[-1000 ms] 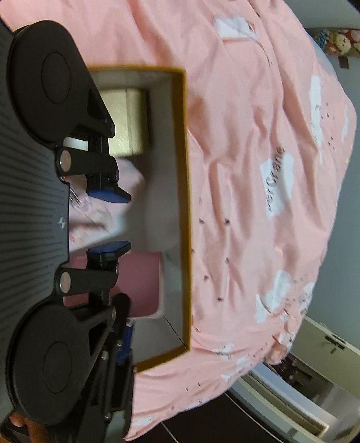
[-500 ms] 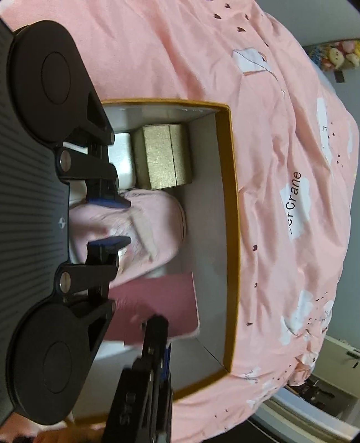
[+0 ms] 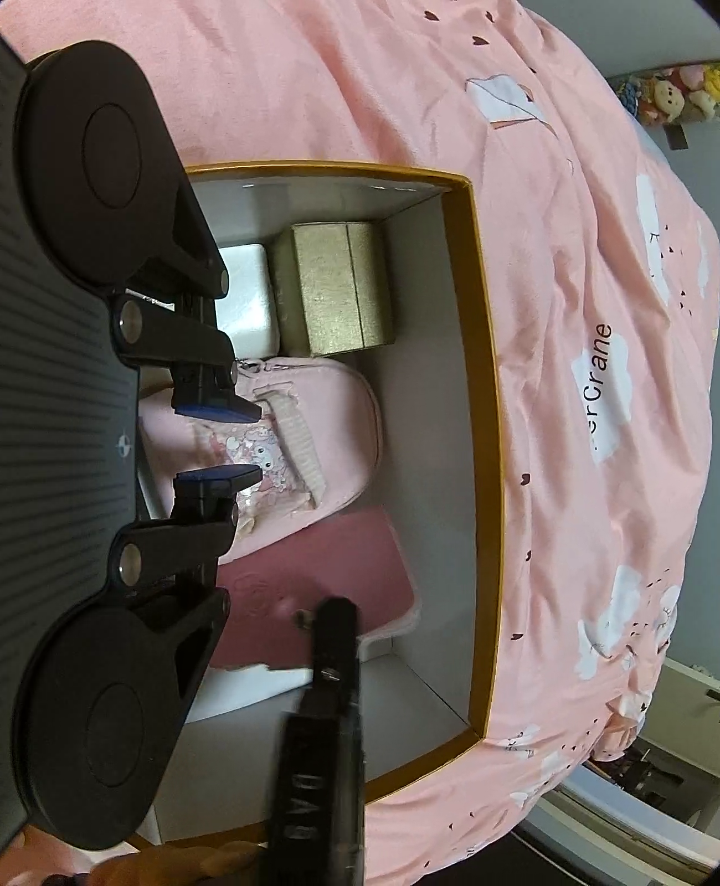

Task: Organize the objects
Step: 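Lower the pink card wallet into the shoebox beside the pouch, open right tool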

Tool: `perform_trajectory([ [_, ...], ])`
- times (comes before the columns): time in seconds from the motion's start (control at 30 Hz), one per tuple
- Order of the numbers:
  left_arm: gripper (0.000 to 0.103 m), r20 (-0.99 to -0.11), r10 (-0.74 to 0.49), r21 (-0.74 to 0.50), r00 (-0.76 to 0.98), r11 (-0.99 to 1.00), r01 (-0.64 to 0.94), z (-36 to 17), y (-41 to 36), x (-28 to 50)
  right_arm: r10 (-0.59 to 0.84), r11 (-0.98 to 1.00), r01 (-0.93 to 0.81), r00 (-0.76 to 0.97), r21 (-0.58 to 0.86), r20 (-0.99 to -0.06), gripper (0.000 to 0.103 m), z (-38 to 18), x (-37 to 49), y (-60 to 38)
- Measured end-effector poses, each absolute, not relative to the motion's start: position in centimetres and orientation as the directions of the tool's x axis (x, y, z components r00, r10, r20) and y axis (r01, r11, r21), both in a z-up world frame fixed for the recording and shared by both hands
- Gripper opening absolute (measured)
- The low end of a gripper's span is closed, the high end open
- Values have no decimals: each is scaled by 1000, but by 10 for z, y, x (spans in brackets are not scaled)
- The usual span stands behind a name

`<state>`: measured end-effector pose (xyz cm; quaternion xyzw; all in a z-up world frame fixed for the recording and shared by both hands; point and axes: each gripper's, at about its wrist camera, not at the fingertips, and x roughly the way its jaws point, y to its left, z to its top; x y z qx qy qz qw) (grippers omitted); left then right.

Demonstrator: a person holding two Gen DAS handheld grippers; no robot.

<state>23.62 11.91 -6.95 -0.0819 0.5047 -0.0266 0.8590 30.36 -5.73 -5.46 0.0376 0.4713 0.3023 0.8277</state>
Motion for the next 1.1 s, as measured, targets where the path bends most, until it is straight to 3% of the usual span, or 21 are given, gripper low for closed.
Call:
perform_trajectory([
  [0.33,21,-869,-123,-171,480,984,-57,-81,118,229,577,812,-300,292,500,-763,19,-74,339,-84],
  [0.53,21,-864,-107,-159,492,985,-66,-82,116,225,482,857,-362,310,367,-820,22,-76,334,-68],
  [0.73,21,-860,-107,-164,498,984,-73,-83,116,223,344,899,-388,346,201,-873,36,-82,326,-55],
  [1.1,21,-857,-68,-130,511,988,-87,-82,114,216,219,890,-454,353,38,-910,55,-89,313,-42],
])
